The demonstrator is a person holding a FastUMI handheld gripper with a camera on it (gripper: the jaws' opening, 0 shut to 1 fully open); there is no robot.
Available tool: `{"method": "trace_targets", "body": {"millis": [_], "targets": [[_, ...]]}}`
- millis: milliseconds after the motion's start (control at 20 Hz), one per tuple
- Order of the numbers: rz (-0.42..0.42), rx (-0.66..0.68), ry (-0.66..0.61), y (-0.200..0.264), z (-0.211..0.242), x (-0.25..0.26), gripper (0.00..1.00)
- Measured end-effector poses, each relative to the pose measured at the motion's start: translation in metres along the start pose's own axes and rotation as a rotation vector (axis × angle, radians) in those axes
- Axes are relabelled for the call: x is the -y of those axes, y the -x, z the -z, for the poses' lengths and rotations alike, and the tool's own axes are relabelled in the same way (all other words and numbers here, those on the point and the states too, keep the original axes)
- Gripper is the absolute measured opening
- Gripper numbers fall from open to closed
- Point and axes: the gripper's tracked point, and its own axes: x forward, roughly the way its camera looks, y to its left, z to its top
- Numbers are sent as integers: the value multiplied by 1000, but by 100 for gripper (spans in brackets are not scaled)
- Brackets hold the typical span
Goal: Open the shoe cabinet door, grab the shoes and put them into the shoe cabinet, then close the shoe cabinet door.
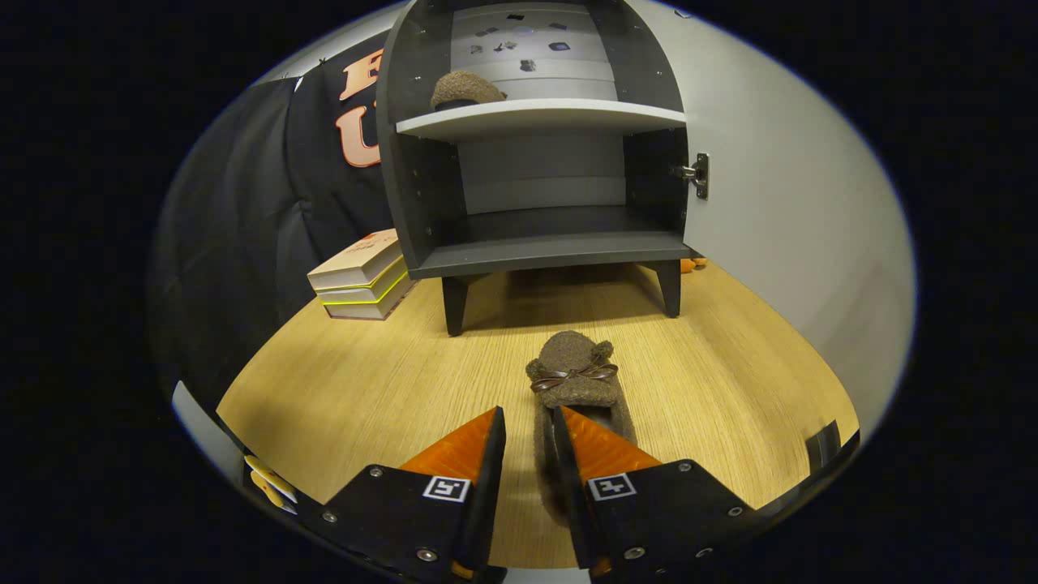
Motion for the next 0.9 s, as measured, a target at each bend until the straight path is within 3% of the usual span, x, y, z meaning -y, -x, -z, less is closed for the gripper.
{"method": "trace_targets", "body": {"millis": [250, 600, 900], "targets": [[-11, -89, 0, -17, 17, 1, 35], [-30, -161, -23, -25, 24, 0, 8], [-2, -181, -63, -20, 18, 5, 5]]}}
